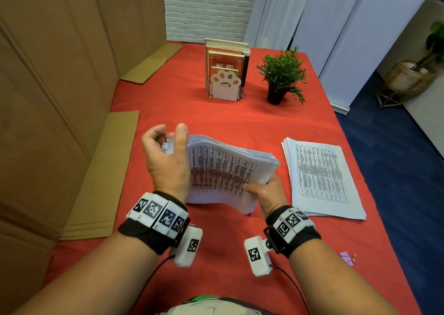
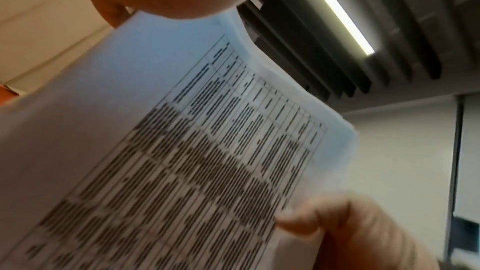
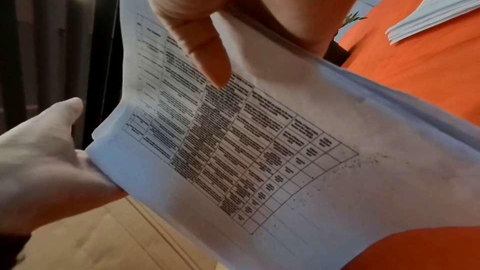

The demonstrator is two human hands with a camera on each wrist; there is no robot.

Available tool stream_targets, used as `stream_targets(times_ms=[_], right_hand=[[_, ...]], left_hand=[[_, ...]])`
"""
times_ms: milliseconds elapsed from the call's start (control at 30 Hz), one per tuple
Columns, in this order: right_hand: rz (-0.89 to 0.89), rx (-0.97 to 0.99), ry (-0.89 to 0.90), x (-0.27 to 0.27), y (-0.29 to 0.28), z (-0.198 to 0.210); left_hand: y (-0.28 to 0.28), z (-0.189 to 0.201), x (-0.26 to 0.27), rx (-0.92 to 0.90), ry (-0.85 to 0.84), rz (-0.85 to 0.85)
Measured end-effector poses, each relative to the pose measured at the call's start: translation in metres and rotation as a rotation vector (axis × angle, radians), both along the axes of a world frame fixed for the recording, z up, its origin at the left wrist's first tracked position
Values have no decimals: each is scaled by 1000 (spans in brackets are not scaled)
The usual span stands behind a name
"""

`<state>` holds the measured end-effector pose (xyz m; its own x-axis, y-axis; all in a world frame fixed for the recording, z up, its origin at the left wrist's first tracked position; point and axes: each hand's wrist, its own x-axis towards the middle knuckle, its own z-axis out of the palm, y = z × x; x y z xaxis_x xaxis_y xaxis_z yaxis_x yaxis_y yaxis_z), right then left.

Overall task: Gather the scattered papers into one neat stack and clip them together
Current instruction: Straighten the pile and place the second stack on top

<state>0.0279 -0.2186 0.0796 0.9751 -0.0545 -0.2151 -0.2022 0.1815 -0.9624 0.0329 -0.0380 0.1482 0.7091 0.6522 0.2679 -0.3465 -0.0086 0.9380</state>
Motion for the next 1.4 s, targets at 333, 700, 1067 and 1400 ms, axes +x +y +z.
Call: stream_targets(times_ms=[333,700,1067,1400], right_hand=[[-7,40,-22,2,-1,-2],[-74,-74,-31,-2,6,1],[-130,-569,-758,8,-6,48],[-35,12,-66,5,2,7]], left_hand=[[15,-32,-9,301,-15,-101],[26,-82,-8,26,354,-310],[23,-68,-3,-104,324,-315],[18,-87,2,60,409,-343]])
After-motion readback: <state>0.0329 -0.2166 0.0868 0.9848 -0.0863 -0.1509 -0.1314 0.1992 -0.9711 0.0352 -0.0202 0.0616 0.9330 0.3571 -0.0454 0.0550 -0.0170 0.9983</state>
